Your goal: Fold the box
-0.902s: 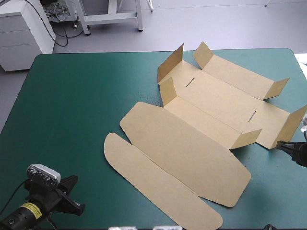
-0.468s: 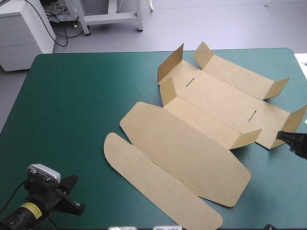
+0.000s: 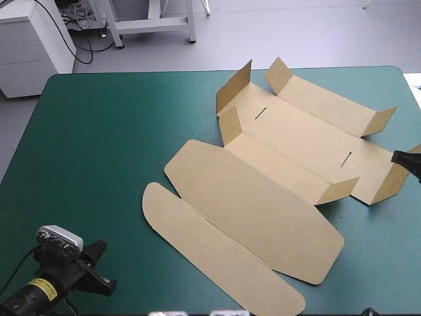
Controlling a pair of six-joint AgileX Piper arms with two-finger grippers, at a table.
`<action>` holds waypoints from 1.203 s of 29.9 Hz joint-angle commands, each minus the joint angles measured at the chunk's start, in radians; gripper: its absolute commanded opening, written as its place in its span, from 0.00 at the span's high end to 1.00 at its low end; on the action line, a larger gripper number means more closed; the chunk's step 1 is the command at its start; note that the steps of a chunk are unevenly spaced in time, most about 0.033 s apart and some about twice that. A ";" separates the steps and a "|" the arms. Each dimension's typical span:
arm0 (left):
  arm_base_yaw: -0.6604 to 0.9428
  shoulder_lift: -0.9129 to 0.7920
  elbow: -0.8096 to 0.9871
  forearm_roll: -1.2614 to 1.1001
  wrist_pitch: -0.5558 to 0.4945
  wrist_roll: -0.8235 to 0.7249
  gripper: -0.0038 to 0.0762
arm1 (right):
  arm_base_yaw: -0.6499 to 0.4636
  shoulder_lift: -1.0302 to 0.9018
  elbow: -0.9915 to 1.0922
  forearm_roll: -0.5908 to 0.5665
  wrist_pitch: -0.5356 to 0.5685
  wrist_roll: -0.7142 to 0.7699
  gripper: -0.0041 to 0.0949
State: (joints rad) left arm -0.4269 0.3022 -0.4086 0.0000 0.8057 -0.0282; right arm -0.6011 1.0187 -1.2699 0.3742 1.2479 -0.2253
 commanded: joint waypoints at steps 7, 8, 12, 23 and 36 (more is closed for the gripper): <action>-0.005 0.010 -0.030 -0.007 -0.065 -0.003 0.96 | -0.006 -0.007 -0.031 0.107 0.003 -0.011 0.63; -0.005 0.010 -0.030 -0.007 -0.065 -0.003 0.96 | -0.006 -0.007 -0.031 0.117 0.003 -0.011 0.55; -0.005 0.010 -0.030 0.000 -0.065 -0.003 0.96 | -0.006 -0.007 -0.031 0.112 0.003 0.076 0.39; -0.005 0.010 -0.030 0.000 -0.067 -0.003 0.96 | -0.006 0.073 0.020 0.116 0.003 0.168 0.39; -0.005 0.010 -0.030 0.000 -0.067 -0.003 0.96 | 0.124 0.227 0.155 0.125 -0.017 0.155 0.42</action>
State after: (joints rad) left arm -0.4269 0.3022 -0.4086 0.0000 0.8046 -0.0282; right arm -0.4964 1.2365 -1.0933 0.4579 1.2423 -0.0595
